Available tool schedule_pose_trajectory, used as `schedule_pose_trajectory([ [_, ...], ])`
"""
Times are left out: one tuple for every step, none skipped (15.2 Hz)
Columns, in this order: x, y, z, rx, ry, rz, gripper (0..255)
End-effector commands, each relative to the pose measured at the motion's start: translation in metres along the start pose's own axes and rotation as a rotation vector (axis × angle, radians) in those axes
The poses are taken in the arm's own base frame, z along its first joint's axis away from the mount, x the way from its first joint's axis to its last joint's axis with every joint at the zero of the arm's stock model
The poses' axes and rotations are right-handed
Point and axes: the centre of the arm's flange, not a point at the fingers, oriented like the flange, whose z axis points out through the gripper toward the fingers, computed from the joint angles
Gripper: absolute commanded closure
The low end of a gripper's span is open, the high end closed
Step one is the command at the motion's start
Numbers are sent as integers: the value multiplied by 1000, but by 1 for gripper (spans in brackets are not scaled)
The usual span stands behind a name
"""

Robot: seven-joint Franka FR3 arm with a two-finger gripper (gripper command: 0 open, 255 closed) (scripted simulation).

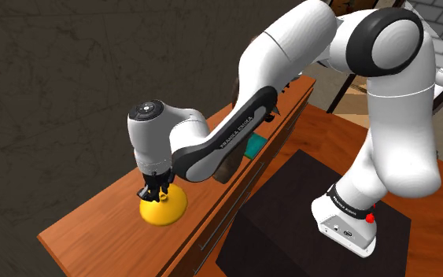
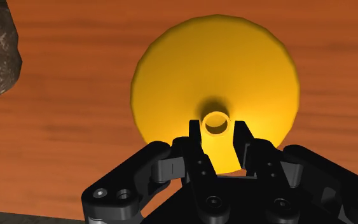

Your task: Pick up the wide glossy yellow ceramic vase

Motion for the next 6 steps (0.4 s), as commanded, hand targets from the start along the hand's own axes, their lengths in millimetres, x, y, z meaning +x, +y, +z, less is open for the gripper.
schedule_pose_trajectory([
  [0,0,-11,0,0,0,255],
  [0,0,-16,0,0,0,255],
  [0,1,-21,0,0,0,255],
  [0,1,-26,0,0,0,255],
  [0,1,-27,0,0,0,255],
  [0,1,-27,0,0,0,255],
])
